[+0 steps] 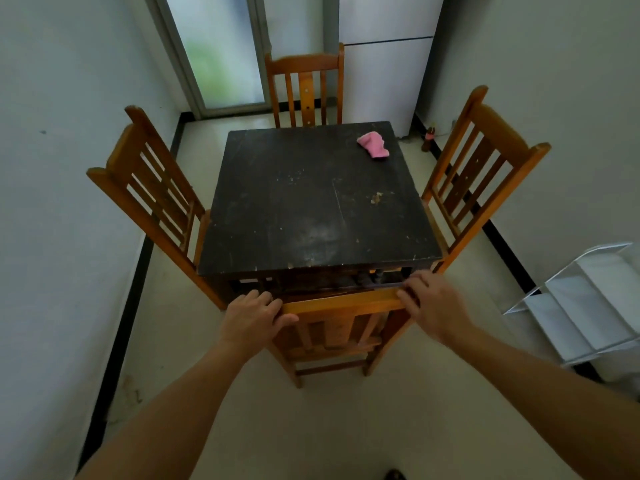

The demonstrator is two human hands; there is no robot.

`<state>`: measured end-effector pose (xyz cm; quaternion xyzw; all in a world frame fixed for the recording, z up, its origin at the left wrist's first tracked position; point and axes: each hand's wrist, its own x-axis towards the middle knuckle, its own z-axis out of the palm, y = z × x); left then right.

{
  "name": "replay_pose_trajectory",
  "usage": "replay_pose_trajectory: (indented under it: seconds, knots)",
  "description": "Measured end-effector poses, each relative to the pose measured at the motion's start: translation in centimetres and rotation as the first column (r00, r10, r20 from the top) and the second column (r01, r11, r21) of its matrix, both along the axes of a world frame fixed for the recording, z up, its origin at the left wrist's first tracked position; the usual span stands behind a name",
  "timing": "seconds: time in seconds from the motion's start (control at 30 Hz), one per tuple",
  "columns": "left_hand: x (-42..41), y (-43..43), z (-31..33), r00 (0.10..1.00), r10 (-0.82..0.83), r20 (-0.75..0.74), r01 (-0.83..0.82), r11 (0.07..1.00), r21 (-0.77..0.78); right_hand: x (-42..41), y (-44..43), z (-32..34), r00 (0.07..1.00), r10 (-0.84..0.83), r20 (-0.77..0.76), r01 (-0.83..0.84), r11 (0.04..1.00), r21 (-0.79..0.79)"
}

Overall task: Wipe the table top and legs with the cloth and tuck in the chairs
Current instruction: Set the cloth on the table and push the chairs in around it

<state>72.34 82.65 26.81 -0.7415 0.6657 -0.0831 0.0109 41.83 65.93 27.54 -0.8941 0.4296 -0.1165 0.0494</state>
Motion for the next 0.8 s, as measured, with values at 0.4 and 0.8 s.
replay_pose_trajectory:
  seconds: [0.4, 0.8]
  knots:
    - [-1.3, 0.9, 2.7, 0.966, 0.259, 0.027, -0.255, 0.921, 0.295, -2.1, 1.9, -1.0, 0.986, 0.161, -0.045, -0.16, 0.987, 0.012]
    - [-7.6, -10.7, 6.5, 0.907, 0.223, -0.357, -0.212, 0.975, 0.07, -2.3, -8.1, 4.3, 0.971, 0.234, 0.037, -0.237, 0.958, 0.16]
